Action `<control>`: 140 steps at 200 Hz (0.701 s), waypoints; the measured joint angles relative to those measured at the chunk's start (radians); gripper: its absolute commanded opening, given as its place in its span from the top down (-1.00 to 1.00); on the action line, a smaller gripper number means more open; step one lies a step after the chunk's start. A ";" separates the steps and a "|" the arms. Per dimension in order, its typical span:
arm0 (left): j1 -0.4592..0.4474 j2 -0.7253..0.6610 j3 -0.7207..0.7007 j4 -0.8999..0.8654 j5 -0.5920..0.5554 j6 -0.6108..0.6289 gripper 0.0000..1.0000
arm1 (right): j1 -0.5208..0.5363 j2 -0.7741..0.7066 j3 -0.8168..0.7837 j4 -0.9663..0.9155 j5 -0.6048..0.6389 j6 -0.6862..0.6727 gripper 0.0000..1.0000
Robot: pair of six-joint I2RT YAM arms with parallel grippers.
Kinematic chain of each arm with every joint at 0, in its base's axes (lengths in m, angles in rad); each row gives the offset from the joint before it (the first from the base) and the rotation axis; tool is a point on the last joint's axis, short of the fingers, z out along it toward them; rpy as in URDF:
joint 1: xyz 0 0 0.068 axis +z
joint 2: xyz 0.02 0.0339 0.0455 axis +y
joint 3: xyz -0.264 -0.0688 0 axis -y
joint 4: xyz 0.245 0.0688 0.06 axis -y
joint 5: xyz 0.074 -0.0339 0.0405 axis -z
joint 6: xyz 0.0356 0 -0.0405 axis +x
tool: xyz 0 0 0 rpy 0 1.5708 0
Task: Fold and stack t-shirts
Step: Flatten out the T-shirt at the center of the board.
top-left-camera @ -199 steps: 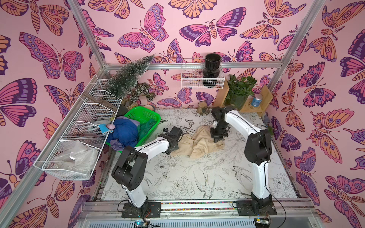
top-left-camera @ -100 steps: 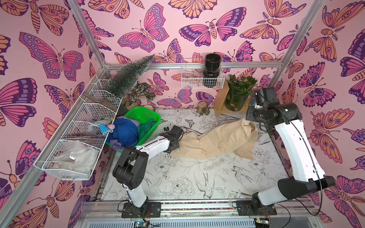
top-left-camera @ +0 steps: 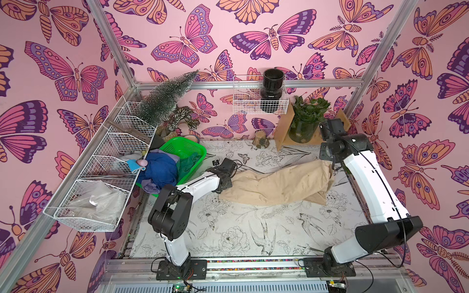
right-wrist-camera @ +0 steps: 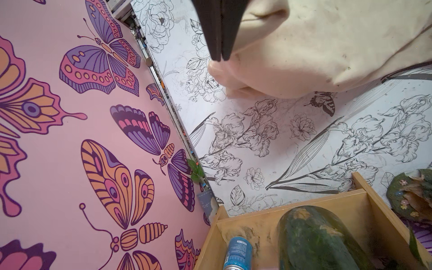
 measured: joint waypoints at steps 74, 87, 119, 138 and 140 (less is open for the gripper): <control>0.123 0.089 -0.020 0.113 0.149 -0.072 0.15 | 0.000 0.000 -0.053 0.015 -0.032 0.000 1.00; 0.152 0.102 -0.013 0.136 0.174 -0.068 0.11 | 0.000 -0.001 -0.060 0.019 -0.035 0.000 1.00; 0.179 0.157 0.078 0.176 0.225 -0.041 0.06 | 0.000 -0.006 -0.075 0.031 -0.043 0.000 1.00; 0.186 0.197 0.142 0.203 0.267 -0.027 0.06 | 0.000 -0.006 -0.076 0.031 -0.047 0.000 1.00; 0.186 0.200 0.146 0.206 0.269 -0.026 0.07 | 0.000 -0.006 -0.076 0.031 -0.047 0.000 1.00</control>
